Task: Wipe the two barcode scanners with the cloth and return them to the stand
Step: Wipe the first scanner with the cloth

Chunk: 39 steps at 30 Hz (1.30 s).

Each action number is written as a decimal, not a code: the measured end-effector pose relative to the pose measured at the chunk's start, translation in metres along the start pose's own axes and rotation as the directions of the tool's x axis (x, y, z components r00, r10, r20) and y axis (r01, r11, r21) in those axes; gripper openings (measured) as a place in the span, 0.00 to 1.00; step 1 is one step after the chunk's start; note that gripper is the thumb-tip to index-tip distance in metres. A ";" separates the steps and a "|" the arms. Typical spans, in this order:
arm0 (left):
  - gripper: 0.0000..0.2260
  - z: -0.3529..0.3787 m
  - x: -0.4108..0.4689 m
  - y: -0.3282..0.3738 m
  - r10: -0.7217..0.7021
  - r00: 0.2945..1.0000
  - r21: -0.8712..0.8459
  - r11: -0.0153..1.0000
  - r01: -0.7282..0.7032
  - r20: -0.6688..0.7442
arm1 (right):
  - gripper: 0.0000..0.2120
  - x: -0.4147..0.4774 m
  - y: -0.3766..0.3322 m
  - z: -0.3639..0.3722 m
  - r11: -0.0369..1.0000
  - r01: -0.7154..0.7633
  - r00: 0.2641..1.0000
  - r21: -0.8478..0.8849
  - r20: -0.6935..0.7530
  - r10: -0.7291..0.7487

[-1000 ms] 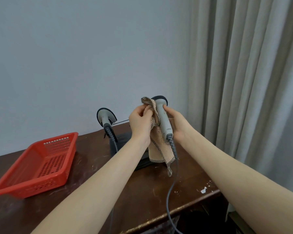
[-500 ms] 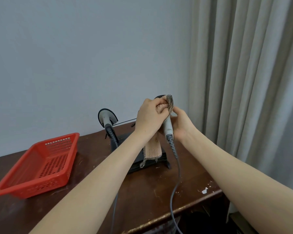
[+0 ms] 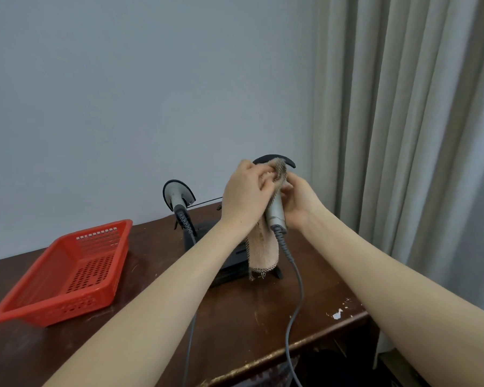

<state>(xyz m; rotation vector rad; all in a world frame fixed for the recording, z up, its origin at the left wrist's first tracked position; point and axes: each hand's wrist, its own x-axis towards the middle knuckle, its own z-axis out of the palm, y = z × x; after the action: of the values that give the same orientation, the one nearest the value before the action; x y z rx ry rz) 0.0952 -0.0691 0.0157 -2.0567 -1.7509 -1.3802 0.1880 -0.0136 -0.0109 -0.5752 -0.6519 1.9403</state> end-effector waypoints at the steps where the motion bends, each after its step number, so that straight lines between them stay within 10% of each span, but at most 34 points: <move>1: 0.11 -0.001 0.003 -0.001 -0.009 1.000 -0.017 1.000 0.009 -0.024 | 0.11 0.000 0.000 0.000 1.000 0.009 1.000 -0.009 0.002 -0.009; 12: 0.08 0.004 -0.032 -0.009 -0.045 0.974 -0.179 0.980 0.087 0.223 | 0.24 0.000 0.001 -0.010 1.000 0.016 1.000 -0.019 0.000 -0.016; 18: 0.08 -0.017 0.005 -0.006 -0.137 0.963 -0.310 0.949 0.060 -0.232 | 0.18 -0.001 0.003 -0.004 0.999 -0.003 1.000 -0.053 0.000 0.003; 29: 0.09 -0.001 -0.009 -0.021 0.015 0.999 -0.151 0.988 -0.011 0.030 | 0.07 0.009 0.011 -0.006 0.999 -0.039 0.997 -0.014 0.071 0.040; 34: 0.10 -0.019 0.012 -0.012 0.092 0.978 -0.135 0.984 -0.118 -0.186 | 0.15 0.008 0.012 -0.006 0.999 -0.001 0.997 -0.046 0.073 0.005; 39: 0.12 -0.002 0.001 -0.015 0.122 0.991 -0.069 0.990 -0.126 -0.064 | 0.12 0.011 0.013 -0.001 1.000 -0.002 0.997 -0.012 0.074 0.003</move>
<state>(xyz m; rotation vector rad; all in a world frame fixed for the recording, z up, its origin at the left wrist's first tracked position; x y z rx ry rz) 0.0813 -0.0644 0.0107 -2.0983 -1.5437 -1.4722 0.1759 -0.0085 -0.0219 -0.5136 -0.7101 1.9688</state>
